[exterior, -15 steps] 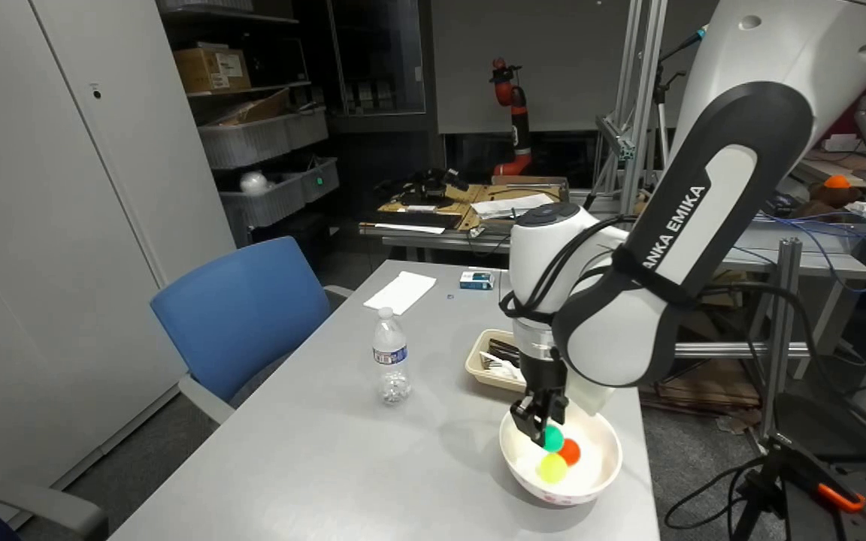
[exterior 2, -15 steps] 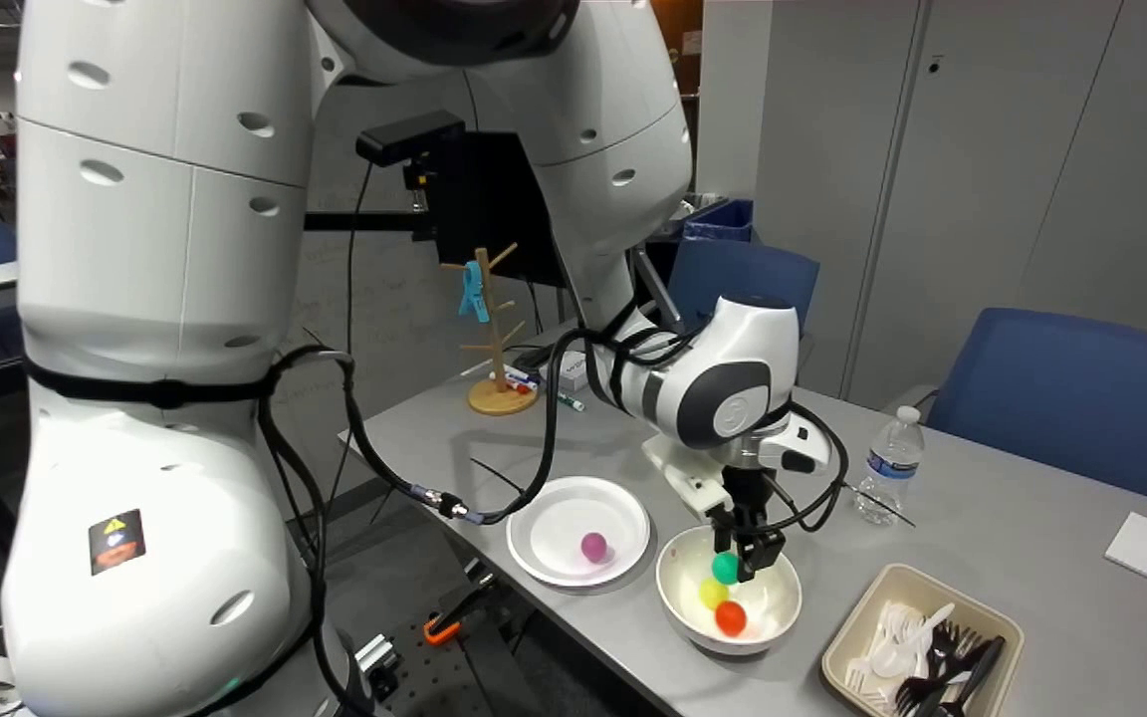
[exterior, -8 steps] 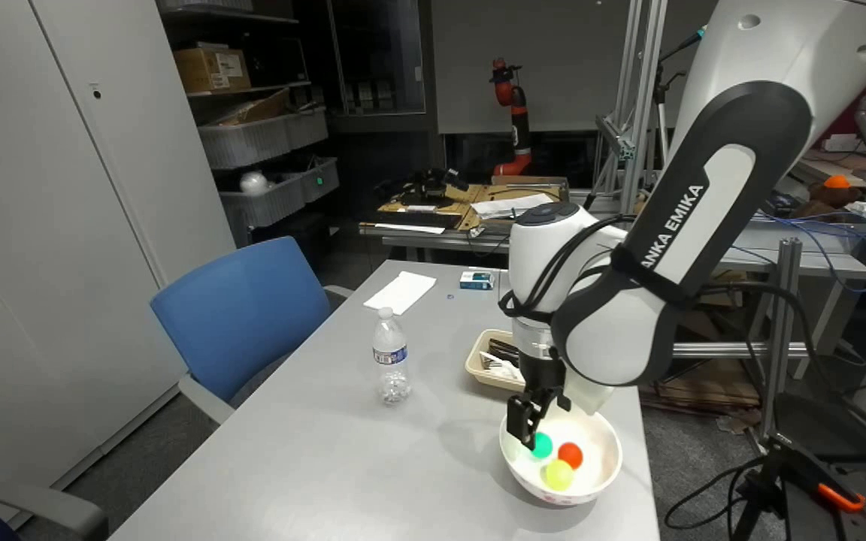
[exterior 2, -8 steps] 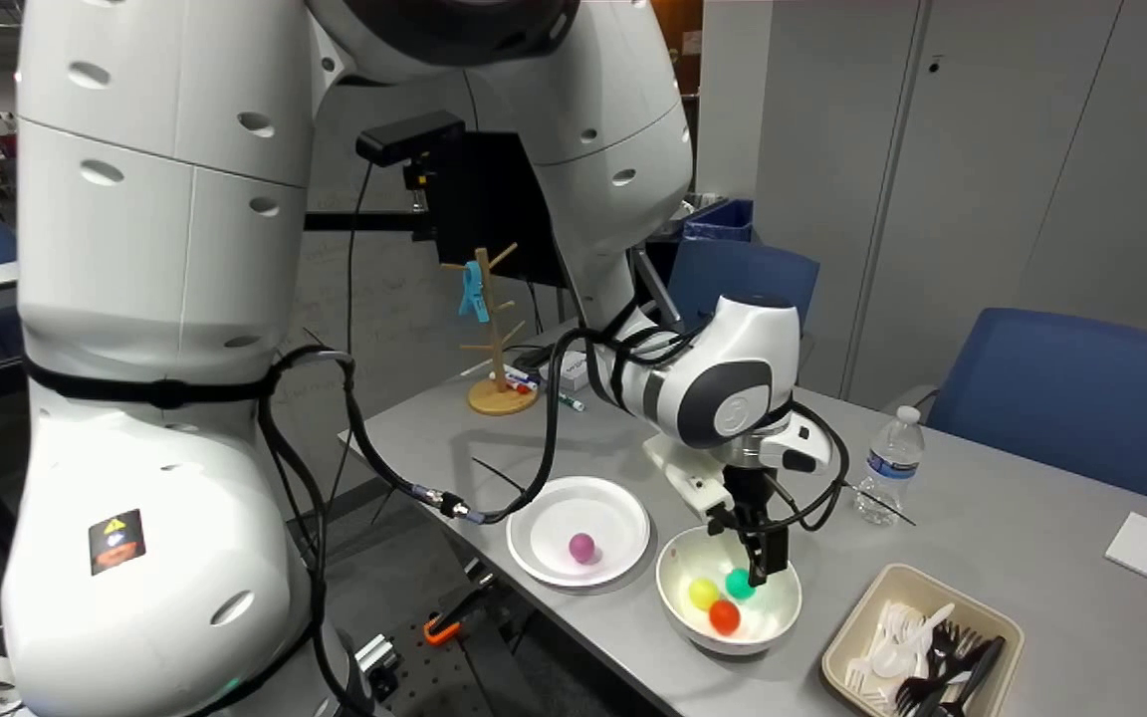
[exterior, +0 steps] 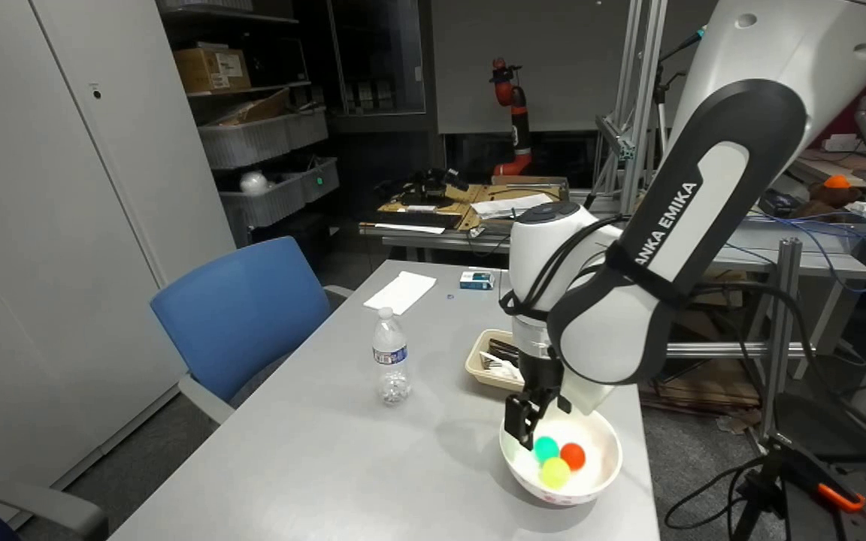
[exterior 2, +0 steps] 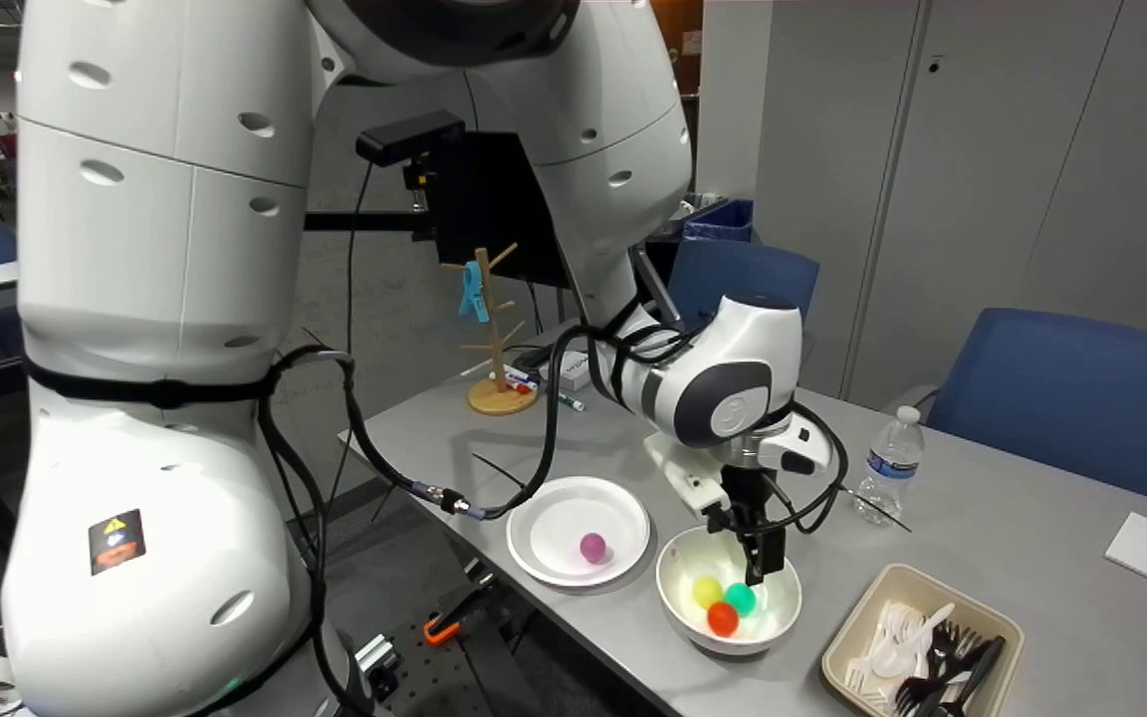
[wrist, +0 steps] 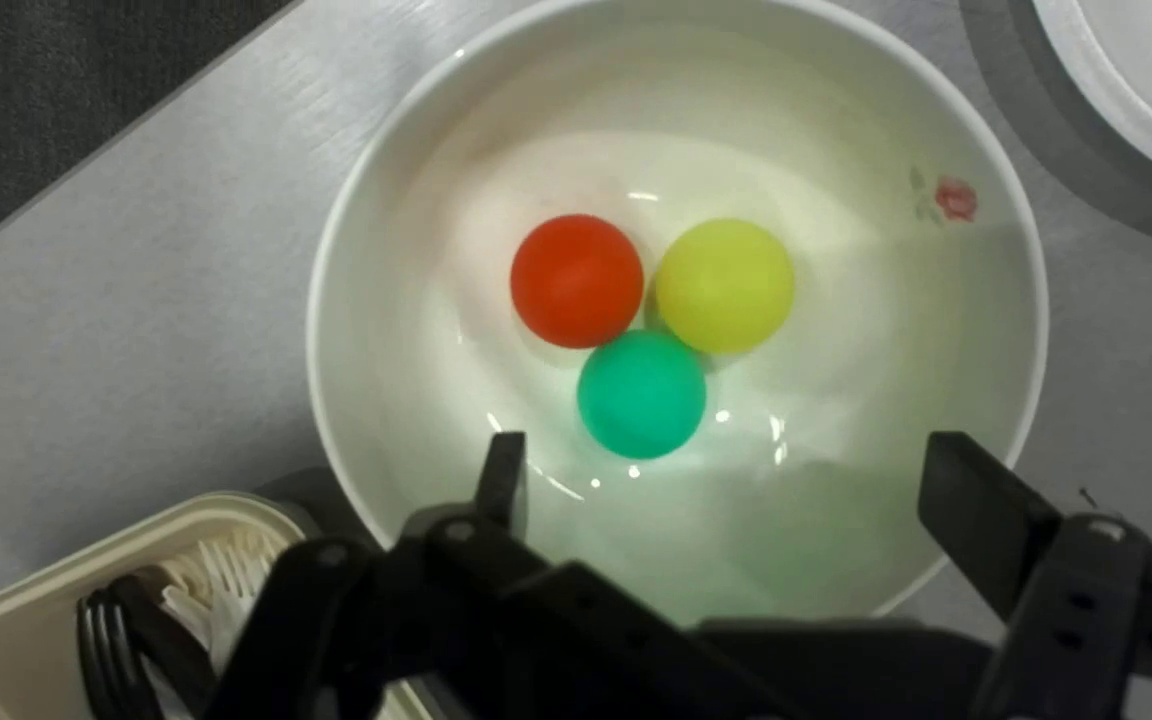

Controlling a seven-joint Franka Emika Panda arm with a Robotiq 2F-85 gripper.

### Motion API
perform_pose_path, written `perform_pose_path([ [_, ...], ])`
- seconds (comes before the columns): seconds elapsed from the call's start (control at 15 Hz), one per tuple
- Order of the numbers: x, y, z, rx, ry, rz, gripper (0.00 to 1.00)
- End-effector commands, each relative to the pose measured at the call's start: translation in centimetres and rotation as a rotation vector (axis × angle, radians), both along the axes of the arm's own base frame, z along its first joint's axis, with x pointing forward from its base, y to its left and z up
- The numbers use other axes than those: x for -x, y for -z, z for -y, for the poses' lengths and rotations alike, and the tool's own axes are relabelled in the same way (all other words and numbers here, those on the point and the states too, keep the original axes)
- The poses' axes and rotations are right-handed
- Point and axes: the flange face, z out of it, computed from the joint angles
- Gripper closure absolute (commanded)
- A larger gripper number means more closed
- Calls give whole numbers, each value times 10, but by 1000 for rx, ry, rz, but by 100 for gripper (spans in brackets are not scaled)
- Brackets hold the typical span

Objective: Move the balls from the plate to the bowl

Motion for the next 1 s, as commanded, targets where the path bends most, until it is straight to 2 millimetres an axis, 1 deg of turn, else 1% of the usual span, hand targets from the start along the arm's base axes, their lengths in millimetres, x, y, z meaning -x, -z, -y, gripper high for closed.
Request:
perform_pose_path([
  [0.0, 9, -19, -11, -19, 2, -3, 0],
  [0.27, 17, -40, -31, -39, -42, 21, 0],
  [0.47, 23, -52, -52, -68, -89, 29, 0],
  [0.67, 29, -56, -77, -104, -126, 16, 0],
  [0.93, 36, -55, -105, -137, -170, -19, 0],
])
